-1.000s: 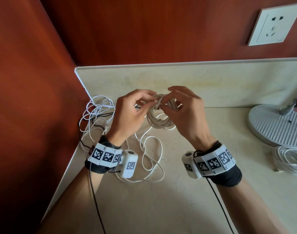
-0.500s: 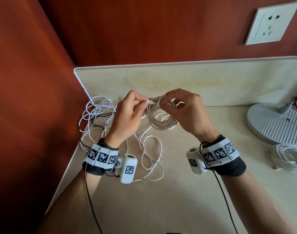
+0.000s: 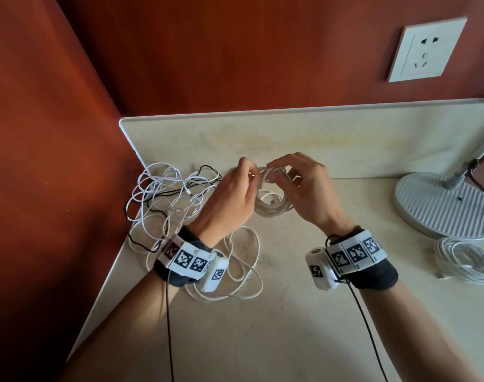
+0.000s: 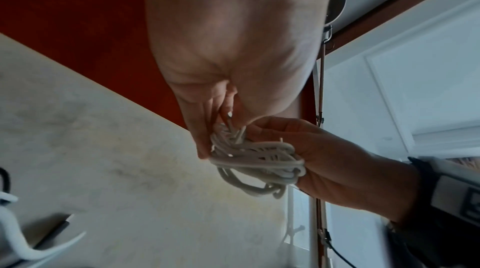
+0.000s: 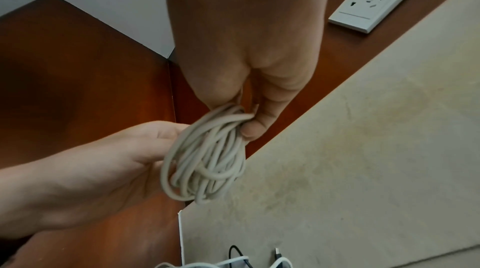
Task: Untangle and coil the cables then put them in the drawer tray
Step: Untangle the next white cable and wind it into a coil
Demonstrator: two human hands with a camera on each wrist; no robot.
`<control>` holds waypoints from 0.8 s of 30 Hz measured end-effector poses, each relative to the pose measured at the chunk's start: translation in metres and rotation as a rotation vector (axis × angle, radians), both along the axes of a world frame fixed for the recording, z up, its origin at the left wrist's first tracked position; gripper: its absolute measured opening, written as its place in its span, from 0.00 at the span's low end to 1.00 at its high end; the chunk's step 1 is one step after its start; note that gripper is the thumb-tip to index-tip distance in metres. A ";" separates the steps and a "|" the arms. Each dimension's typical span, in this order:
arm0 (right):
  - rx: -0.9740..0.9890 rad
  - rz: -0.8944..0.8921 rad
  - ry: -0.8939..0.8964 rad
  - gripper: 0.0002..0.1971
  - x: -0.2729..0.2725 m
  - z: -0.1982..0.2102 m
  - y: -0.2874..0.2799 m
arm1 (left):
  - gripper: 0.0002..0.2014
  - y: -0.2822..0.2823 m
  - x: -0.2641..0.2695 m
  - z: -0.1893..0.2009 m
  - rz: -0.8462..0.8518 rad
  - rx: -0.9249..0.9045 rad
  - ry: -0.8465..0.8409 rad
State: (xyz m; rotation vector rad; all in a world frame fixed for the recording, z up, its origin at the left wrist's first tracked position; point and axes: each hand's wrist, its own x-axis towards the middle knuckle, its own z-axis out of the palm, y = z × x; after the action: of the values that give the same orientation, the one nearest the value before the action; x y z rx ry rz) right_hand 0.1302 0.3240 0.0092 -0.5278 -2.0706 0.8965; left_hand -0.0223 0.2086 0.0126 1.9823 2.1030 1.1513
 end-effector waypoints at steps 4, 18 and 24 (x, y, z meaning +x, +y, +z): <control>-0.029 0.012 -0.005 0.05 0.007 0.006 -0.003 | 0.04 0.003 0.014 0.006 0.044 0.151 0.087; -0.237 0.144 -0.005 0.14 0.030 0.001 -0.026 | 0.04 0.007 0.052 0.014 0.013 0.267 -0.189; -0.542 0.130 0.016 0.11 0.047 0.004 -0.029 | 0.06 0.019 0.064 0.007 -0.081 0.183 -0.447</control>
State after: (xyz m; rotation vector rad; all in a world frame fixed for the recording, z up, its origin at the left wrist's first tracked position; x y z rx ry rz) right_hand 0.1767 0.2950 0.0129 -0.6662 -1.8529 1.5485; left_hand 0.0414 0.2273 0.0200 1.6486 1.7315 1.6366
